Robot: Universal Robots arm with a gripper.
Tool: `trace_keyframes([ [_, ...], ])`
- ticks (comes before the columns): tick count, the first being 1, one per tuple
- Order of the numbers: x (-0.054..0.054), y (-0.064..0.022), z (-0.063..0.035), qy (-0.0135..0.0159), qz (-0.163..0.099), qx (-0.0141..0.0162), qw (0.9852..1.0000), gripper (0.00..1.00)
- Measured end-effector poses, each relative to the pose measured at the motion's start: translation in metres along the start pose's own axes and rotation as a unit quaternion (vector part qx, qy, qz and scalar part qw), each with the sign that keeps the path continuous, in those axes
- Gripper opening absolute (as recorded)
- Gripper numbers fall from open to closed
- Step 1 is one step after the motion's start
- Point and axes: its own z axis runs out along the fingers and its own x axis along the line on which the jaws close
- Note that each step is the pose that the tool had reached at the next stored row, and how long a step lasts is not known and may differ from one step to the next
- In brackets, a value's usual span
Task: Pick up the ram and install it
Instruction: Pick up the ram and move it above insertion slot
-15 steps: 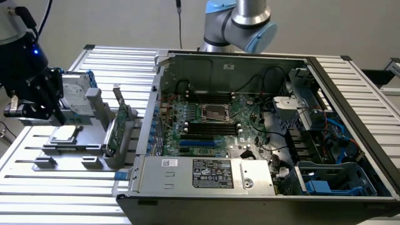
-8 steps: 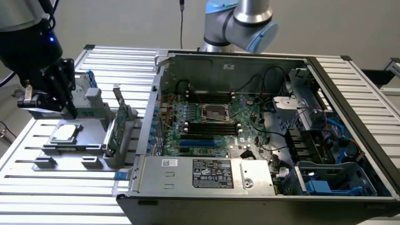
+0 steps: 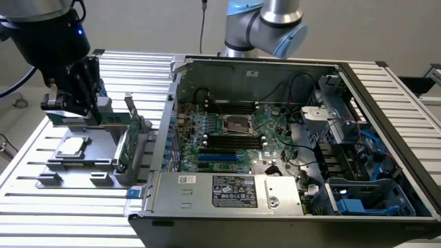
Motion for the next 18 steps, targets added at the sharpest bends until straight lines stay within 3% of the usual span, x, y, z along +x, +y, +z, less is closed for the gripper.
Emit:
trace_keyframes([
  [6,-0.004,-0.0162,-0.0056,-0.0001,0.000,0.0000,1.0000,0.14],
  [18,-0.023,-0.0378,-0.0094,-0.0001,0.000,0.0000,1.0000,0.14],
])
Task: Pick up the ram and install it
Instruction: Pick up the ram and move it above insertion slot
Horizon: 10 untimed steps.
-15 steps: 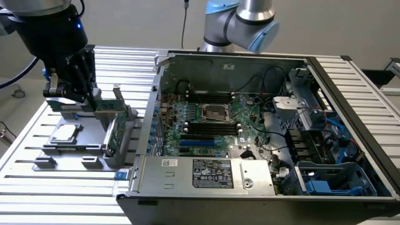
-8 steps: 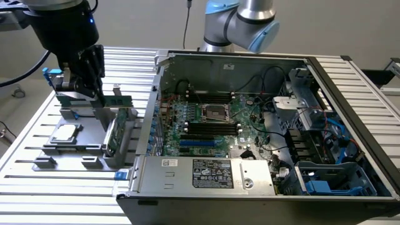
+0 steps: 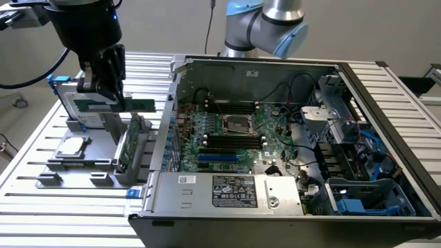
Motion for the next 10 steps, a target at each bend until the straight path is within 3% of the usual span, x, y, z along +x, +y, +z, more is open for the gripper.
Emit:
trace_keyframes([
  [10,-0.017,-0.0187,-0.0016,0.0000,0.000,0.0000,1.0000,0.14],
])
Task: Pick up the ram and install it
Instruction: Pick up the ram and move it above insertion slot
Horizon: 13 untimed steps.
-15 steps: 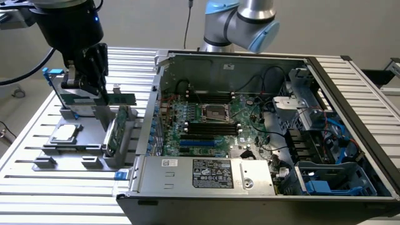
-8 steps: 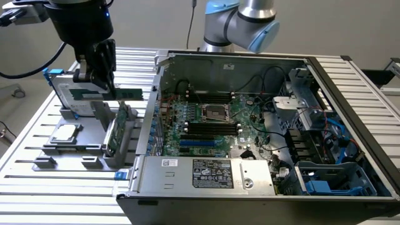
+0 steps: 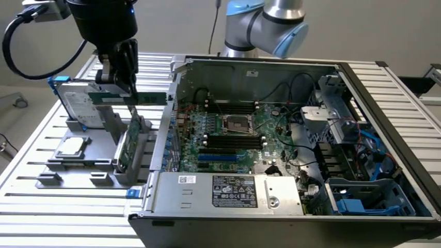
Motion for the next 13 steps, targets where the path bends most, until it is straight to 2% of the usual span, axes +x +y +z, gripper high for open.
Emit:
trace_keyframes([
  [13,-0.006,-0.0539,-0.0039,-0.0001,0.000,0.0000,1.0000,0.14],
])
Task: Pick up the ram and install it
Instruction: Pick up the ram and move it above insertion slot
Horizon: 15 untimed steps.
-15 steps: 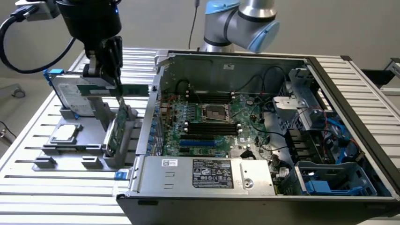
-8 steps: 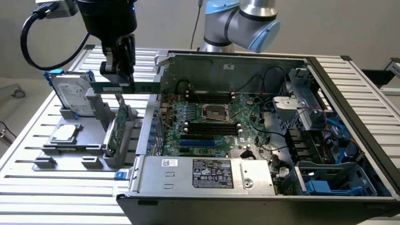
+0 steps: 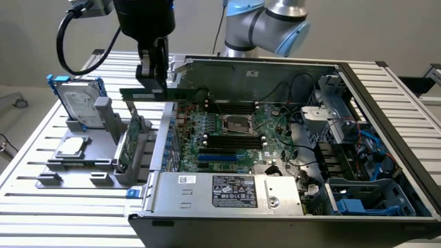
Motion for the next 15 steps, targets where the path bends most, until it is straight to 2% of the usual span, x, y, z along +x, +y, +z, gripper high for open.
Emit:
trace_keyframes([
  [15,-0.006,-0.0660,0.0000,0.0000,0.000,-0.0008,1.0000,0.14],
])
